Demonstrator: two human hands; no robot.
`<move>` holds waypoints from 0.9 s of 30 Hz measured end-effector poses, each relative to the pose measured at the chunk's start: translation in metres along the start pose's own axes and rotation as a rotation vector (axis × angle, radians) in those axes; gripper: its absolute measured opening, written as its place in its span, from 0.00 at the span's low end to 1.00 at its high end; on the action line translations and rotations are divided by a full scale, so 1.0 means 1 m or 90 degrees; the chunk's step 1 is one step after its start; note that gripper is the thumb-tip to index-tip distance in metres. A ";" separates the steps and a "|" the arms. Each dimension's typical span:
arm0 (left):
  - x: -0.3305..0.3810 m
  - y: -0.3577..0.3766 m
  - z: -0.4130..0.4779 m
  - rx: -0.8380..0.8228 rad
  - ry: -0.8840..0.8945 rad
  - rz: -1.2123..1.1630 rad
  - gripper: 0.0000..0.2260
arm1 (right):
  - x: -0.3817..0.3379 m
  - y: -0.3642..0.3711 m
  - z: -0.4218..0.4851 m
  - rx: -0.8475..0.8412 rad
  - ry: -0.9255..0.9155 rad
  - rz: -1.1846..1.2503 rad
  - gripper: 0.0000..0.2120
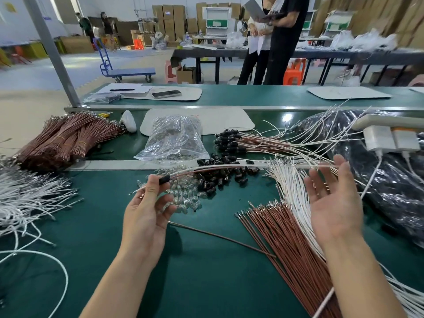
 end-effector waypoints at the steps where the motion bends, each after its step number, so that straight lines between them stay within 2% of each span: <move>1: 0.000 -0.001 0.001 0.010 -0.005 -0.009 0.09 | 0.003 0.001 0.000 -0.014 0.002 -0.033 0.18; 4: 0.000 -0.005 0.003 0.036 -0.019 -0.043 0.11 | 0.013 0.001 -0.001 0.009 -0.022 -0.239 0.27; 6: -0.001 -0.007 0.003 0.045 -0.023 -0.048 0.12 | 0.014 0.004 -0.008 0.059 -0.114 -0.424 0.27; 8: -0.003 -0.005 0.002 0.049 -0.017 -0.038 0.13 | 0.007 0.012 -0.020 0.074 -0.265 -0.499 0.25; 10: -0.005 -0.001 0.000 0.038 -0.012 -0.028 0.13 | 0.006 0.024 -0.029 -0.013 -0.345 -0.482 0.16; 12: -0.008 0.004 -0.003 0.010 -0.019 -0.032 0.12 | 0.015 0.038 -0.037 -0.198 -0.256 -0.421 0.09; 14: -0.012 0.010 -0.007 -0.041 -0.042 -0.049 0.09 | 0.030 0.052 -0.052 -0.388 -0.100 -0.385 0.13; 16: -0.019 0.020 -0.013 -0.121 -0.063 -0.038 0.08 | 0.045 0.060 -0.065 -0.484 -0.019 -0.407 0.18; 19: -0.033 0.032 -0.023 -0.220 -0.053 0.083 0.09 | 0.057 0.067 -0.077 -0.489 0.006 -0.361 0.18; 21: -0.039 0.038 -0.028 -0.259 -0.046 0.132 0.09 | 0.055 0.068 -0.080 -0.457 -0.048 -0.369 0.13; 24: -0.042 0.040 -0.030 -0.269 -0.052 0.134 0.10 | 0.048 0.067 -0.081 -0.446 -0.184 -0.452 0.13; 27: -0.041 0.037 -0.027 -0.257 -0.045 0.148 0.10 | 0.044 0.065 -0.075 -0.393 -0.174 -0.411 0.14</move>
Point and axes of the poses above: each hand's wrist, its own z-axis towards the middle knuckle, its own y-axis out of the palm, x = y × z, the point moved 4 cm from there along z, towards the middle knuckle, and after that the axes turned 1 degree about z, right-handed, at the moved point
